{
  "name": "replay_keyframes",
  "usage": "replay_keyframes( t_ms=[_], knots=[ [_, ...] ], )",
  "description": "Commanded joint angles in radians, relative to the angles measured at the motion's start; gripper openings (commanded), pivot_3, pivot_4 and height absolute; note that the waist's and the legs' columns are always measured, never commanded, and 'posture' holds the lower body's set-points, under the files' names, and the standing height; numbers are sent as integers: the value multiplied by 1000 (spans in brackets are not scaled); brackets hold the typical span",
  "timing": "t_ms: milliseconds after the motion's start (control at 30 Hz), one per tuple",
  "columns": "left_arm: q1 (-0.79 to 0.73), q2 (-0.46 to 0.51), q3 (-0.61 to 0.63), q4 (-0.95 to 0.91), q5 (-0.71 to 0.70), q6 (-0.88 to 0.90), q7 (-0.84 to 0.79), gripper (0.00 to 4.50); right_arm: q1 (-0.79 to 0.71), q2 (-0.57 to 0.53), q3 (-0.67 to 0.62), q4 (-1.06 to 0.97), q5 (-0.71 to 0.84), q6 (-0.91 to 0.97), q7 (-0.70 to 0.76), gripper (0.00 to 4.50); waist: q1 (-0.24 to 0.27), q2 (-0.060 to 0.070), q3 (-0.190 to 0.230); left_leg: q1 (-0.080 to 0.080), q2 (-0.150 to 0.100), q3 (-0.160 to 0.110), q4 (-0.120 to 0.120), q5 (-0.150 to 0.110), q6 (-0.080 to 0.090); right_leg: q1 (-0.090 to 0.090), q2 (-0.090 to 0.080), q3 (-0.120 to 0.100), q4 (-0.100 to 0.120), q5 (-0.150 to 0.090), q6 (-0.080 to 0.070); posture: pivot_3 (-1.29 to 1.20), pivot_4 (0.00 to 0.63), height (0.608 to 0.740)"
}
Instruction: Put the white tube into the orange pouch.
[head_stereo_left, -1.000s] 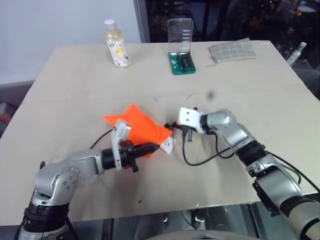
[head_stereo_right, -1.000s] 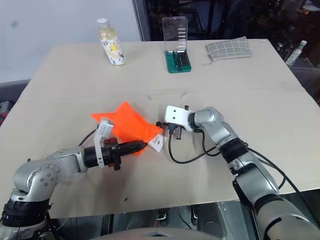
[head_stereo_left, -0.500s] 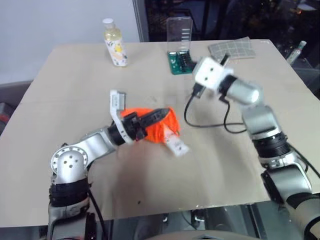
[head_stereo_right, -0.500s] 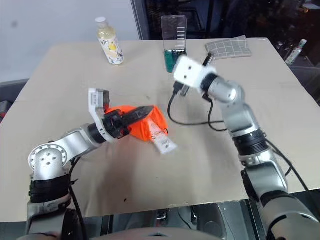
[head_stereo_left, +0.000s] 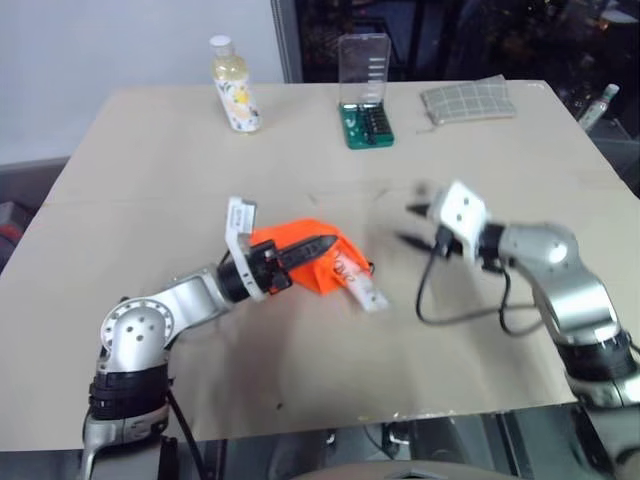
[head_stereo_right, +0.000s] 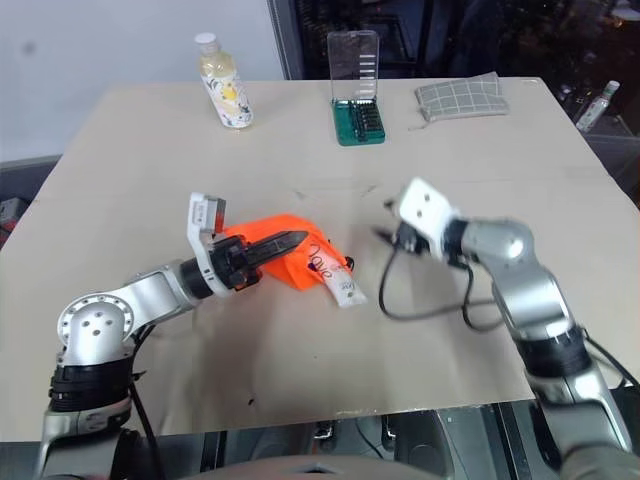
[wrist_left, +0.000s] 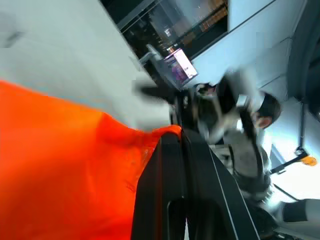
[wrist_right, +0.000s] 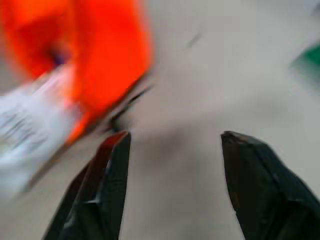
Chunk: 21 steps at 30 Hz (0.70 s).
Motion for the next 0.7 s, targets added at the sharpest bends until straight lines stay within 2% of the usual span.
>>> replay_keyframes(
  t_ms=[33,333,533,700],
  knots=[
    [-3,23,28,-19,-24,7,-28,0,30,19,12,-37,49,-20,1,2643,-2,0,0,0,0,1,0,0,0,0,0,1,0,0,0,0,150,740],
    [-89,137,68,91,-52,76,-99,0,80,143,106,113,56,-129,-12,2643,2,0,0,0,0,-1,1,0,0,0,1,0,1,0,0,0,150,740],
    [-170,146,78,126,-94,121,-65,0,39,241,145,234,51,-214,-20,2643,2,-1,0,0,0,-1,1,0,0,0,1,0,0,0,0,0,150,740],
    [-185,135,74,117,-107,130,-32,0,-4,271,188,309,12,-275,-13,2643,1,-1,0,0,0,-1,1,0,-1,0,1,1,0,0,0,0,150,740]
  ],
)
